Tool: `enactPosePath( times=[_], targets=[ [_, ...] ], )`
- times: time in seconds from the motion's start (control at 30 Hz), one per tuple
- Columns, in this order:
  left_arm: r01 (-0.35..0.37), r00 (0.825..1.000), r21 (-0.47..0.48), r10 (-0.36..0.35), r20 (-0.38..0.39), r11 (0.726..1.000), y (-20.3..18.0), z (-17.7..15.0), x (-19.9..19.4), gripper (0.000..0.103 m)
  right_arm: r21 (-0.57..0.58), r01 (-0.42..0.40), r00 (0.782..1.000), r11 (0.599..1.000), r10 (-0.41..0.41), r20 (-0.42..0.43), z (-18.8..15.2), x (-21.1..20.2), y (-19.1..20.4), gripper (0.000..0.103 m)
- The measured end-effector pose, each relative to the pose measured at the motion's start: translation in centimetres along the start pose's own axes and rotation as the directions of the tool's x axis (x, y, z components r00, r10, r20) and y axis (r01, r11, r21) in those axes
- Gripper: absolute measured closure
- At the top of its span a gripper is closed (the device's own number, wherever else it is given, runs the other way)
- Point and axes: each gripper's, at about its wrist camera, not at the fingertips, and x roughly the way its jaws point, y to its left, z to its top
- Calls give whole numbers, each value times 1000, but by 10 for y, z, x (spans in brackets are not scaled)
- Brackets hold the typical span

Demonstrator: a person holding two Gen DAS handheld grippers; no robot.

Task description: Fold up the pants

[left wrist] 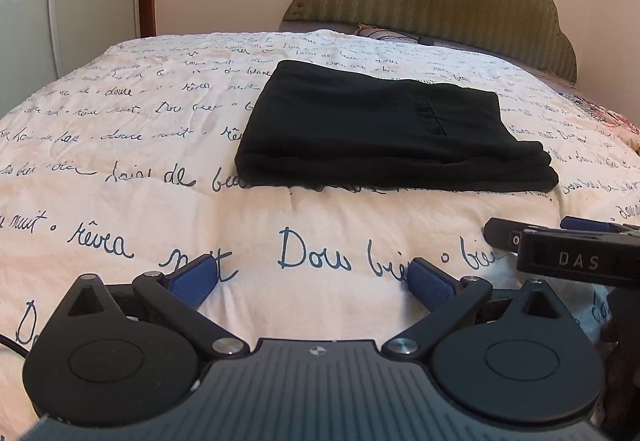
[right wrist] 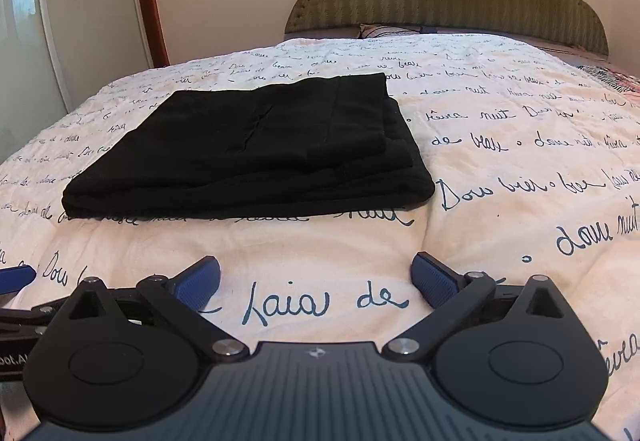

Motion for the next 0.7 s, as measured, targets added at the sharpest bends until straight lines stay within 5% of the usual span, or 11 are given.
enactPosePath(
  times=[0.7],
  targets=[
    [-35,999,13,35,-16,999,-3,5,8,0,1,1,1000,1000,-1,10,-2,0,1,0]
  ],
)
